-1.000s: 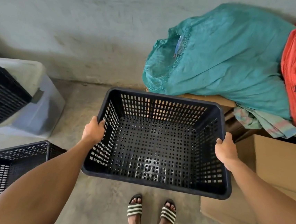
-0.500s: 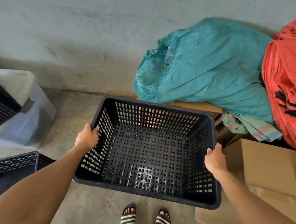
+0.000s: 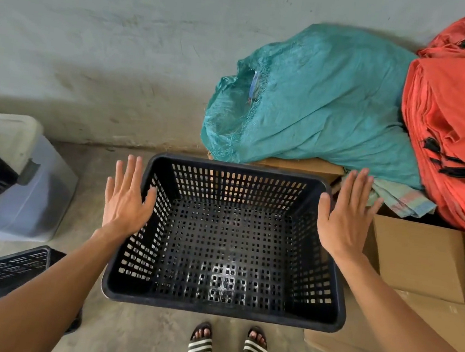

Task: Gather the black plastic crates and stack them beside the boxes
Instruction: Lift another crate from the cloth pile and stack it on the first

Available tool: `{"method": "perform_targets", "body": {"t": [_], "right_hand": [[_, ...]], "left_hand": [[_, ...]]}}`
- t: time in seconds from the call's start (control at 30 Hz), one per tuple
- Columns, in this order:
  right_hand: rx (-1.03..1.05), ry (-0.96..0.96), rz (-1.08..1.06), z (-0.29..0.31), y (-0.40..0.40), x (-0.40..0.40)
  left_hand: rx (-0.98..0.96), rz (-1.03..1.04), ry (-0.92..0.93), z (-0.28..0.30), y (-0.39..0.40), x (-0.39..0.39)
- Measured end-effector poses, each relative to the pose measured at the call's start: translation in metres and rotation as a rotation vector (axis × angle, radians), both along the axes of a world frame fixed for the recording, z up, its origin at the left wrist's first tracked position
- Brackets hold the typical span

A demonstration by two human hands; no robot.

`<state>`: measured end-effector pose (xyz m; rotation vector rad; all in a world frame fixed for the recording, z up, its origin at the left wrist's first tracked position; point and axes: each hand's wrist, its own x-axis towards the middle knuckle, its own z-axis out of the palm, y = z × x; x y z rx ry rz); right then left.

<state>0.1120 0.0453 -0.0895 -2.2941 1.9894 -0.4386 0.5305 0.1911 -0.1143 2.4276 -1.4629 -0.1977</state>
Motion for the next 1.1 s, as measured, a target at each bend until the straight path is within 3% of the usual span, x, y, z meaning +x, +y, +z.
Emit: {"method": "perform_targets", "body": {"t": [0.1,0.2,0.4,0.57,0.63,0.73,0.83,1.1], "right_hand": [[0.265,0.080,-0.024,-0.050,0.027,-0.026],[0.325,0.084,-0.005,-0.058,0.018,-0.025],[0.330,0.163,0.062,-0.032,0.006,-0.018],[-0.026,-0.033,0.045,0.030,-0.043,0.016],[-0.074,-0.067,0.039,0.035,-0.045,0.018],[0.063,0.009,0.017,-0.007,-0.013,0.001],[0.285,0.111,-0.024,-0.055,0.012,-0.025],[0.303,0.284,0.019,-0.058,0.010,-0.025]], "left_hand": [[0.129,0.008,0.023,-0.036,0.029,-0.007],[0.170,0.011,0.034,-0.038,0.028,-0.004],[0.237,-0.009,-0.026,-0.025,0.021,-0.004],[0.028,-0.017,-0.039,0.026,-0.030,0.008],[0.002,-0.004,-0.015,0.031,-0.035,0.008],[0.082,0.045,0.027,-0.001,-0.003,-0.007],[0.179,0.054,-0.049,-0.036,0.021,-0.010],[0.197,0.047,-0.042,-0.034,0.017,-0.010]]}}
